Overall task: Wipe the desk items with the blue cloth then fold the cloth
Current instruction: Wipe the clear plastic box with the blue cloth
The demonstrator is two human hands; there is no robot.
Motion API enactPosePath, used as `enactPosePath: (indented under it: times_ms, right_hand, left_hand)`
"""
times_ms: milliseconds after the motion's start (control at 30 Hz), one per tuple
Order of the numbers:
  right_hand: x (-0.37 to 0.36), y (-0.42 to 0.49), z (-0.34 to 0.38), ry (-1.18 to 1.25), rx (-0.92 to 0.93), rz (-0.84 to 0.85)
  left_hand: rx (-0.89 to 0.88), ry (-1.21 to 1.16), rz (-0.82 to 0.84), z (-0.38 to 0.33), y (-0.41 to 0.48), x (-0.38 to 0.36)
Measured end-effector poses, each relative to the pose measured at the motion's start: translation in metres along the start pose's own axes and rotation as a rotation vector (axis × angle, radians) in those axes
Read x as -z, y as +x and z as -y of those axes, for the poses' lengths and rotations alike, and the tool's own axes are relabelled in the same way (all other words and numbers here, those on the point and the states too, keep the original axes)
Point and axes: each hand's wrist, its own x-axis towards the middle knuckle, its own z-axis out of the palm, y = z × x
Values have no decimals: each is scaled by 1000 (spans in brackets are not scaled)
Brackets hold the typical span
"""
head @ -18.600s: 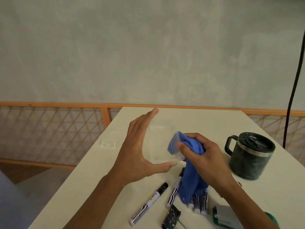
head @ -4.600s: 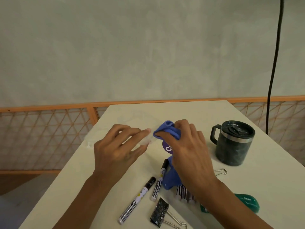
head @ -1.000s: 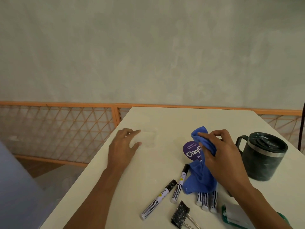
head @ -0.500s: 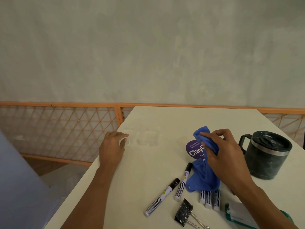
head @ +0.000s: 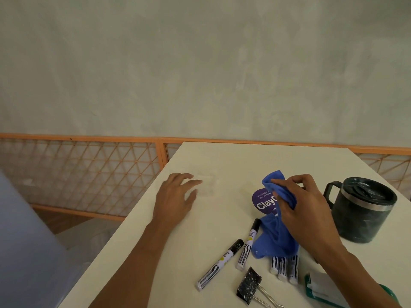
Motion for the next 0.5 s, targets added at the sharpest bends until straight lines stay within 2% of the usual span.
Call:
enactPosePath:
  times_ms: [500]
  right_hand:
    - [-1,-1,2,5,2,-3]
  left_hand:
    - [78,2,-21,3,4,-5]
